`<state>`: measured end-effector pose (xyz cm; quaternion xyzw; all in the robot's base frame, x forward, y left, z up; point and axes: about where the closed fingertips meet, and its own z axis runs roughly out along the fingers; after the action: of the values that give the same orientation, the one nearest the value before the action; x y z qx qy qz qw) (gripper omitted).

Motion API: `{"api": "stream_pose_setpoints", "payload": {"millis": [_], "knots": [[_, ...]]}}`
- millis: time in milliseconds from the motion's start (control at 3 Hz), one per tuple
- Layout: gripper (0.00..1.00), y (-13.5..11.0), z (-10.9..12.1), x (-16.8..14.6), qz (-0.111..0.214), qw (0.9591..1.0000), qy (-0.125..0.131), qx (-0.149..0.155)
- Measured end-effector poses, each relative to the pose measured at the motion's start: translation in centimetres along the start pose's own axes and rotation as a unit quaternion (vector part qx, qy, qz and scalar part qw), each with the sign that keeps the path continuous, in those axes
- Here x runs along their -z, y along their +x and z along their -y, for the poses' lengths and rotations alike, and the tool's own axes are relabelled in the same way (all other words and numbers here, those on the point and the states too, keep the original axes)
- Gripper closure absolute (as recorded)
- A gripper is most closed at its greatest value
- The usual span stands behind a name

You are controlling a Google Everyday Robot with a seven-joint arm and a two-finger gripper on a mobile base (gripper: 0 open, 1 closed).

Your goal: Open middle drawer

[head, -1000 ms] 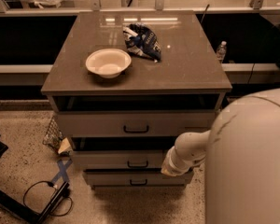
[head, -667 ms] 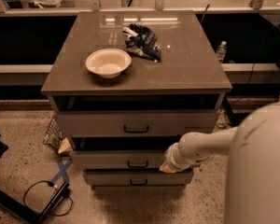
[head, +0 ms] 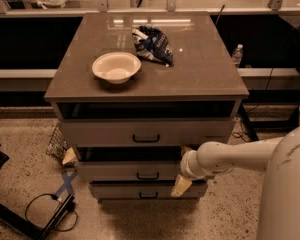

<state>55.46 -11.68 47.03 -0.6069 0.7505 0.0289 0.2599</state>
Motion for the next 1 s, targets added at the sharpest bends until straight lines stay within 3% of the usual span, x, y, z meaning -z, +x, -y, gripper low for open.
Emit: {"api": "stream_pose_setpoints", "payload": {"millis": [1000], "knots": [[0.00, -0.2, -0.3, -3.2, -0.044, 0.9986, -0.026, 0.017]]}}
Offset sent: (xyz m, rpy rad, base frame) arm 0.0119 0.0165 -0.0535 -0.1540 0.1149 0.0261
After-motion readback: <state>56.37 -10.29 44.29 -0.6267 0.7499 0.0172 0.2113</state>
